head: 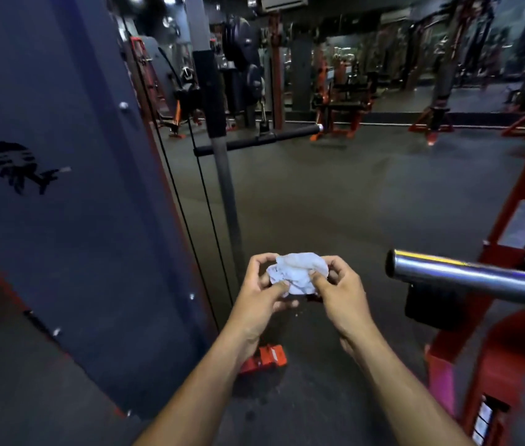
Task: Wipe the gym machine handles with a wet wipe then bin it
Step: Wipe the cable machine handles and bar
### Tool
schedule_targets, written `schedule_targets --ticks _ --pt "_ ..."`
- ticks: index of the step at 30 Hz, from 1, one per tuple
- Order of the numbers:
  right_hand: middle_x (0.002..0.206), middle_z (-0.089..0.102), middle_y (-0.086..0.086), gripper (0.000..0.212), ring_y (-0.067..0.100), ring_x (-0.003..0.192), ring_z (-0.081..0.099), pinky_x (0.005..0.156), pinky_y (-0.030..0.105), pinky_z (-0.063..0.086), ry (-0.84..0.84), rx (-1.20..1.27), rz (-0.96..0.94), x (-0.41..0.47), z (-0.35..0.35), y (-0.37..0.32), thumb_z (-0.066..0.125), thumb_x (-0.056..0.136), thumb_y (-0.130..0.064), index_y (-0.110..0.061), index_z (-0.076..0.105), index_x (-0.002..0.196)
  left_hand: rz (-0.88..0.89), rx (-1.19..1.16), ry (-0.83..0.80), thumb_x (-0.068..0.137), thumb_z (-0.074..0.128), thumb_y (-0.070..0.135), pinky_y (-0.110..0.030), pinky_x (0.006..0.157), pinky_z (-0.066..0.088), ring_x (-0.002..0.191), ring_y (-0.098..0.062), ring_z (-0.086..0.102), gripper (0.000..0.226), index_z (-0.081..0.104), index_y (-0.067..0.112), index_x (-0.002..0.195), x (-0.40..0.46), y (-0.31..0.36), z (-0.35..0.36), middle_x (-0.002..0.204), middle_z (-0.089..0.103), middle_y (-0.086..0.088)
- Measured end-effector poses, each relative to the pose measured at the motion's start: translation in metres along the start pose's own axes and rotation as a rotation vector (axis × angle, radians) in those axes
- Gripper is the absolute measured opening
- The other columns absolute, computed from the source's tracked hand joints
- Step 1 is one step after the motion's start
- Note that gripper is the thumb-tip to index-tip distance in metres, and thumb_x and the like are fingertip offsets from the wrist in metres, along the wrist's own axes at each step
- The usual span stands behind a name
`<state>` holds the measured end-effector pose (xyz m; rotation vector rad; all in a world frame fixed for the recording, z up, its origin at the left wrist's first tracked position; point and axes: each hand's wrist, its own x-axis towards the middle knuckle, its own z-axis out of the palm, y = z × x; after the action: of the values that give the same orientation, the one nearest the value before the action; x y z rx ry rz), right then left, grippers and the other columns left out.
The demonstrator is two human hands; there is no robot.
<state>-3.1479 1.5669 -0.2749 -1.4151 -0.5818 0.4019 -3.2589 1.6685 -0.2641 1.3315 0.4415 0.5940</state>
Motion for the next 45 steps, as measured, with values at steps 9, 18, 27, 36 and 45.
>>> schedule_targets --ticks 9,18,27,36,45 --pt "0.099 0.077 0.007 0.024 0.024 0.092 0.074 0.079 0.037 0.059 -0.217 0.085 0.023 0.156 0.039 -0.004 0.075 0.089 -0.011 -0.017 0.069 0.111 0.136 0.088 0.125 0.096 0.069 0.013 -0.028 0.051 0.051 0.068 -0.022 0.067 0.024 0.054 0.008 0.113 0.155 0.019 -0.024 0.091 0.073 -0.017" --pt "0.106 0.074 0.007 0.024 0.024 0.1 0.072 0.089 0.045 0.058 -0.103 0.044 0.022 0.326 0.1 0.009 0.068 0.088 -0.033 -0.03 0.067 0.111 0.207 0.056 0.086 0.095 0.062 -0.007 -0.029 0.063 0.051 0.08 -0.019 0.065 0.033 0.044 0.015 0.112 0.323 0.016 -0.073 0.092 0.074 -0.007" --pt "0.085 0.075 0.006 0.008 0.012 0.079 0.068 0.076 0.036 0.054 -0.081 -0.231 -0.004 0.44 0.079 0.008 0.073 0.091 -0.018 -0.013 0.071 0.085 0.282 0.269 0.02 0.097 0.066 0.029 -0.052 0.083 0.058 0.091 -0.02 0.073 0.016 0.058 0.03 0.111 0.464 0.014 -0.066 0.099 0.075 0.0" --pt "0.103 0.076 0.003 0.02 0.018 0.096 0.074 0.081 0.037 0.059 0.027 -0.073 0.015 0.529 0.035 0.029 0.072 0.091 -0.015 -0.017 0.068 0.111 0.309 0.298 -0.052 0.096 0.067 0.019 -0.054 0.083 0.059 0.093 -0.015 0.072 0.021 0.06 0.034 0.108 0.565 0.007 -0.016 0.1 0.072 0.005" --pt "0.096 0.075 0.02 0.017 0.033 0.091 0.073 0.079 0.046 0.055 0.111 0.073 0.034 0.64 -0.08 0.05 0.071 0.093 -0.016 0.0 0.066 0.099 0.341 0.338 -0.116 0.101 0.059 0.025 -0.054 0.087 0.057 0.097 -0.019 0.073 0.011 0.064 0.028 0.109 0.688 -0.016 0.109 0.104 0.075 0.001"
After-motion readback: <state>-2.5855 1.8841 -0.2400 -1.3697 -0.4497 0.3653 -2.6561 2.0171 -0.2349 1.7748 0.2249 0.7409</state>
